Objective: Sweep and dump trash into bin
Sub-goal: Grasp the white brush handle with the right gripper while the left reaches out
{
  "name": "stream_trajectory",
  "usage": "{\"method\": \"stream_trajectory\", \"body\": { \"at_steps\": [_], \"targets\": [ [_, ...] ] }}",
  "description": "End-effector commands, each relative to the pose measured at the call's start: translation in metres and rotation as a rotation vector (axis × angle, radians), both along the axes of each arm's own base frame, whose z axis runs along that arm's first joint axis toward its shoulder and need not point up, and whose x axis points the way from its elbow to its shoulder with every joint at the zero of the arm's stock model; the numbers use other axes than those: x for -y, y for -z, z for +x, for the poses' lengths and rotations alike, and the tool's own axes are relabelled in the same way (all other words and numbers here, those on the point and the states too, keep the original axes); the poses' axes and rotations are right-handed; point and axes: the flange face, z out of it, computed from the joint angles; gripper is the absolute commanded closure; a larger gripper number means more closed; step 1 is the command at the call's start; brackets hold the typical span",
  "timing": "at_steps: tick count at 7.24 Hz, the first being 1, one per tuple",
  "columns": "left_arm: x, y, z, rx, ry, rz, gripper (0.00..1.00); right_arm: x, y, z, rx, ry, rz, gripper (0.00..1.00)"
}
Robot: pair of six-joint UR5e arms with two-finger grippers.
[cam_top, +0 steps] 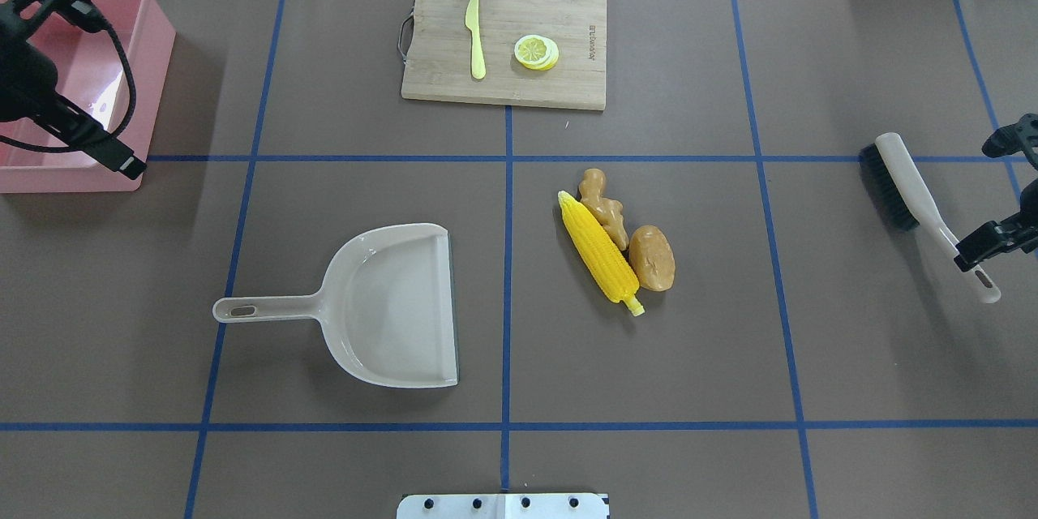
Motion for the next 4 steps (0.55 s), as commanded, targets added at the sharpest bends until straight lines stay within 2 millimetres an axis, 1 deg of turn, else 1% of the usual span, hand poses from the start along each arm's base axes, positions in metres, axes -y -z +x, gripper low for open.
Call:
{"method": "stream_trajectory", "body": {
  "at_steps": [1, 2, 3, 4],
  "targets": [
    [-0.042, 0.061, 0.059, 0.122, -0.063, 0.157, 0.00, 0.008, -0.021, -0.006, 0.027, 0.000, -0.002, 0.12],
    [-0.062, 0.078, 0.102, 0.124, -0.132, 0.208, 0.00, 0.008, -0.020, -0.007, 0.033, -0.001, -0.009, 0.21],
    [-0.082, 0.079, 0.129, 0.117, -0.196, 0.215, 0.00, 0.009, -0.016, -0.009, 0.044, -0.018, -0.026, 0.21],
    [-0.096, 0.084, 0.136, 0.103, -0.224, 0.228, 0.00, 0.009, -0.015, -0.010, 0.045, -0.023, -0.031, 0.21]
  ]
}}
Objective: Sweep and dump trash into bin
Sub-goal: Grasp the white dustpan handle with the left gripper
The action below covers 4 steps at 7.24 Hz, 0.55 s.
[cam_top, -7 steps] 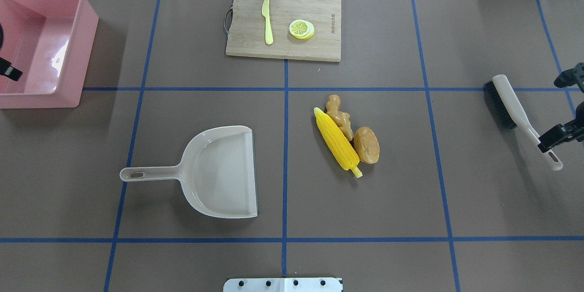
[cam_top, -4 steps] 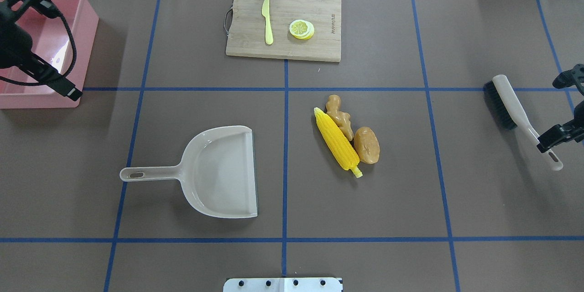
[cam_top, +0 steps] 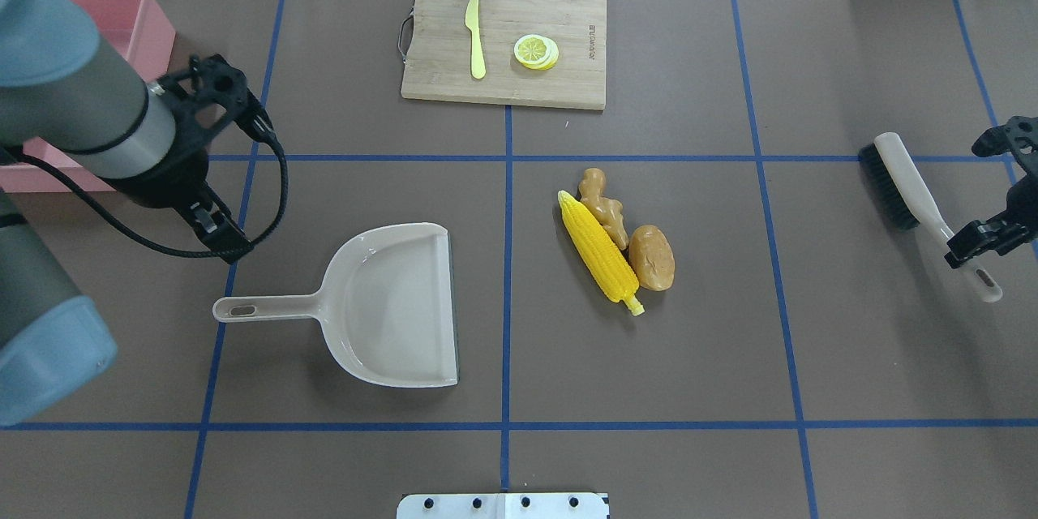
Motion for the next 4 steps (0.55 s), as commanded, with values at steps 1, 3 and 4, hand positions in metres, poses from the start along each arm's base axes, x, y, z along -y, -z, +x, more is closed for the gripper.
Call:
{"method": "stream_trajectory", "body": {
  "at_steps": [1, 3, 4],
  "targets": [
    [-0.031, 0.007, 0.028, -0.009, -0.080, 0.022, 0.00, 0.000, 0.002, -0.003, 0.005, -0.007, -0.012, 0.21],
    [-0.060, 0.005, 0.063, 0.003, -0.152, 0.048, 0.00, -0.004, 0.000, -0.011, 0.003, 0.013, -0.016, 0.31],
    [-0.070, 0.005, 0.071, 0.010, -0.178, 0.072, 0.00, -0.005, 0.001, -0.016, 0.002, 0.022, -0.018, 0.52]
  ]
}}
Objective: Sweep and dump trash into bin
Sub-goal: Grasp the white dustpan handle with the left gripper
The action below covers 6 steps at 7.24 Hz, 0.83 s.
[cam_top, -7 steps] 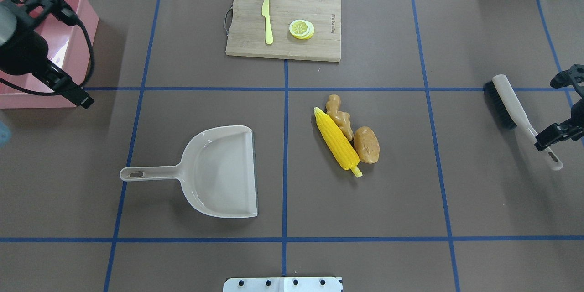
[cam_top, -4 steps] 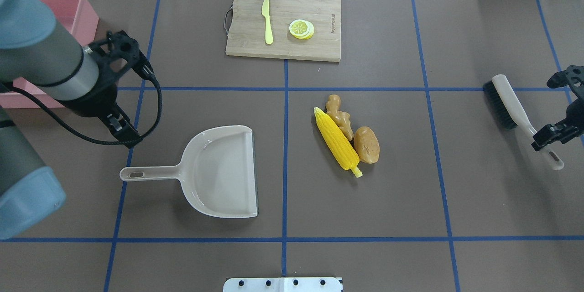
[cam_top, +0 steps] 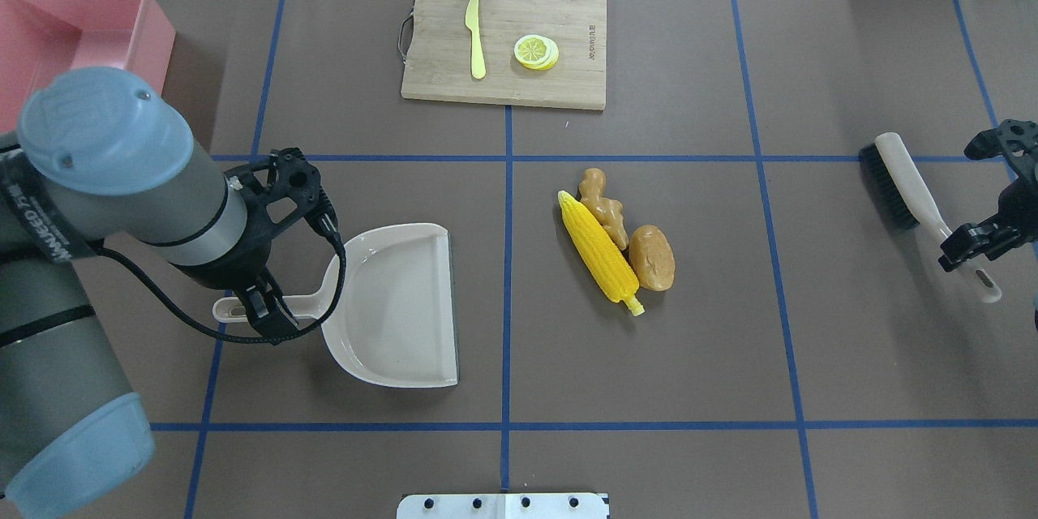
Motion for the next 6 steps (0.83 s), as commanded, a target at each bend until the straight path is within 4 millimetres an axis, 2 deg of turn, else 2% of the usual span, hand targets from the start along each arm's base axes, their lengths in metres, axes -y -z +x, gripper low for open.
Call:
{"method": "stream_trajectory", "body": {
  "at_steps": [1, 2, 4, 5, 6],
  "targets": [
    [-0.020, -0.012, 0.014, 0.026, -0.125, 0.124, 0.00, -0.005, 0.000, -0.011, -0.001, -0.002, -0.035, 0.84],
    [-0.017, -0.021, 0.015, 0.017, -0.164, 0.198, 0.00, -0.005, 0.002, -0.014, 0.004, -0.012, -0.051, 1.00],
    [-0.006, -0.049, 0.040, 0.016, -0.173, 0.246, 0.00, -0.004, 0.013, -0.014, 0.017, -0.012, -0.032, 1.00],
    [-0.002, -0.061, 0.046, 0.026, -0.179, 0.244, 0.00, -0.002, 0.028, -0.010, 0.031, -0.020, -0.006, 1.00],
    [0.000, -0.066, 0.051, 0.037, -0.198, 0.250, 0.00, 0.020, 0.056, -0.006, 0.057, -0.049, 0.040, 1.00]
  ]
}}
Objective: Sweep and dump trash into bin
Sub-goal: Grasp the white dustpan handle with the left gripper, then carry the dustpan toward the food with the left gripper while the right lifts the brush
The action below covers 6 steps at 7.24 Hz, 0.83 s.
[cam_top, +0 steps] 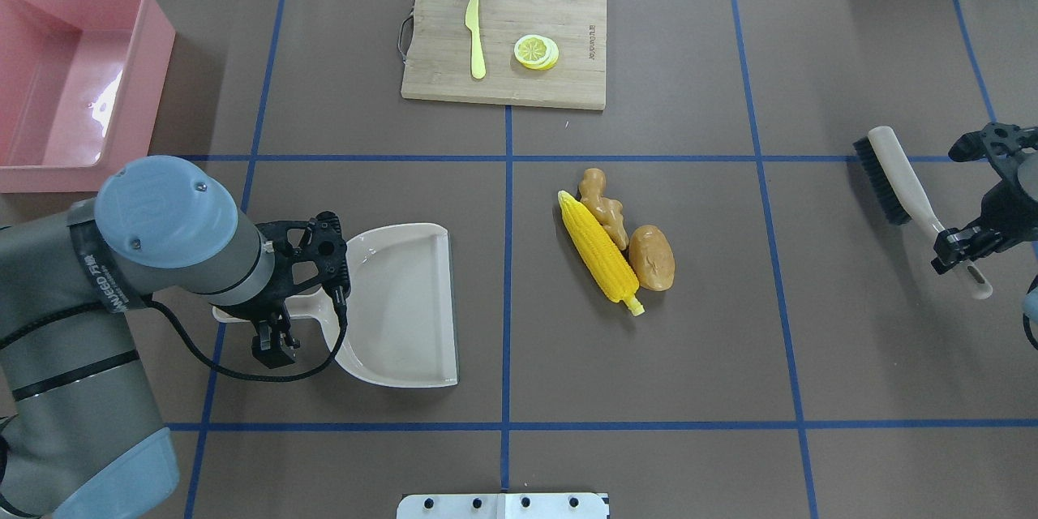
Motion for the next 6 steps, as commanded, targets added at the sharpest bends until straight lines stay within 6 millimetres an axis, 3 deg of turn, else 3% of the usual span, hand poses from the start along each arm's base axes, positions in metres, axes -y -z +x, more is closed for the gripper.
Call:
{"method": "stream_trajectory", "body": {
  "at_steps": [1, 2, 4, 6],
  "targets": [
    [0.007, -0.015, 0.013, 0.020, -0.021, 0.008, 0.00, 0.034, 0.053, 0.004, 0.054, -0.036, 0.092, 1.00],
    [0.010, -0.026, 0.027, 0.013, -0.025, 0.013, 0.00, 0.041, 0.077, -0.003, 0.086, -0.035, 0.119, 1.00],
    [0.011, -0.041, 0.032, 0.016, -0.029, 0.009, 0.00, 0.062, 0.107, -0.012, 0.096, -0.038, 0.130, 1.00],
    [0.010, -0.044, 0.035, 0.005, -0.035, 0.011, 0.00, 0.064, 0.106, -0.014, 0.098, -0.028, 0.139, 1.00]
  ]
}}
